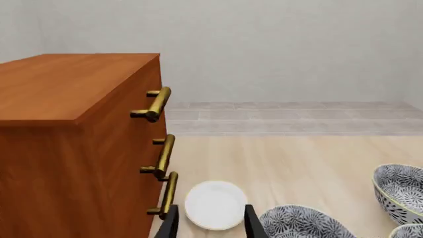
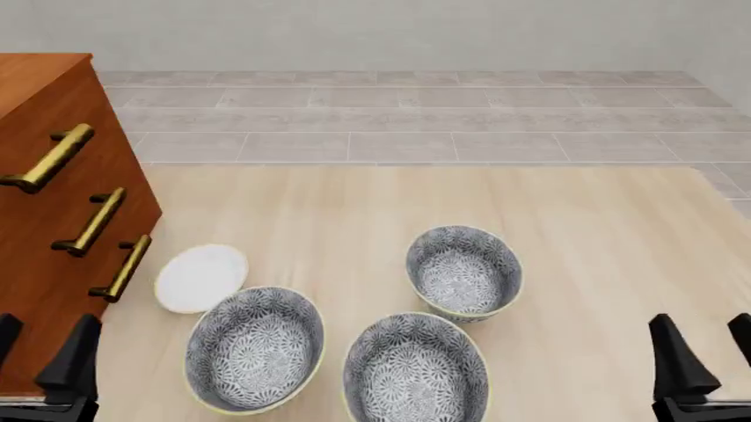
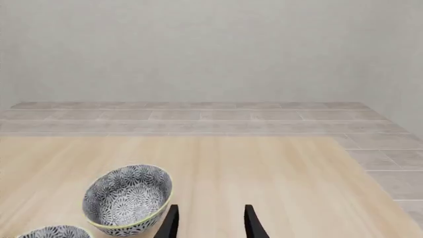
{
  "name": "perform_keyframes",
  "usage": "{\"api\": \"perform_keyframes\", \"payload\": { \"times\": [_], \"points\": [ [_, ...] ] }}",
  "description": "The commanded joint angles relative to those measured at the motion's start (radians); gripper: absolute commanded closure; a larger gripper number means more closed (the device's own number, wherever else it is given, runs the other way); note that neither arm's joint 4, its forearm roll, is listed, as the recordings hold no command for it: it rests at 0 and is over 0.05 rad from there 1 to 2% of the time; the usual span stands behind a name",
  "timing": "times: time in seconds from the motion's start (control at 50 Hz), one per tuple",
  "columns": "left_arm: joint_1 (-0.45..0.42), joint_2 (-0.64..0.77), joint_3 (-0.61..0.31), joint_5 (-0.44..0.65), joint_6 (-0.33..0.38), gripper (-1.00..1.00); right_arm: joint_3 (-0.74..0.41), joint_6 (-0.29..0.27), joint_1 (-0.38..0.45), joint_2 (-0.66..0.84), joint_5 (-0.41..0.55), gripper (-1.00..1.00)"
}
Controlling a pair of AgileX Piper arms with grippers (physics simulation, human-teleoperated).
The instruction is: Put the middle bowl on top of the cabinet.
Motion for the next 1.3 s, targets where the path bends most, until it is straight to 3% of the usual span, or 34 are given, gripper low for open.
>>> {"api": "perform_keyframes", "payload": {
  "times": [0.02, 0.4, 0.48, 0.7, 0.84, 1.0, 1.3],
  "points": [
    [-0.004, 0.001, -0.004, 0.008, 0.018, -1.00, -0.003, -0.004, 0.011, 0.009, -0.002, -1.00],
    [-0.022, 0.035, -0.005, -0.001, 0.029, -1.00, 0.000, 0.010, 0.010, 0.023, -0.013, -1.00],
    [-0.051, 0.062, -0.009, -0.018, 0.072, -1.00, 0.001, 0.015, 0.007, 0.026, -0.015, -1.00],
    [-0.096, 0.229, -0.013, -0.109, 0.106, -1.00, 0.001, 0.016, 0.003, 0.033, -0.021, -1.00],
    [-0.129, 0.336, -0.025, -0.142, 0.082, -1.00, 0.000, 0.010, 0.005, 0.047, -0.034, -1.00],
    [-0.175, 0.372, -0.110, -0.059, 0.040, -1.00, 0.000, 0.017, 0.014, 0.037, -0.027, -1.00],
    [-0.217, 0.444, -0.210, 0.012, 0.045, -1.00, 0.000, 0.046, 0.013, 0.041, -0.028, -1.00]
  ]
}}
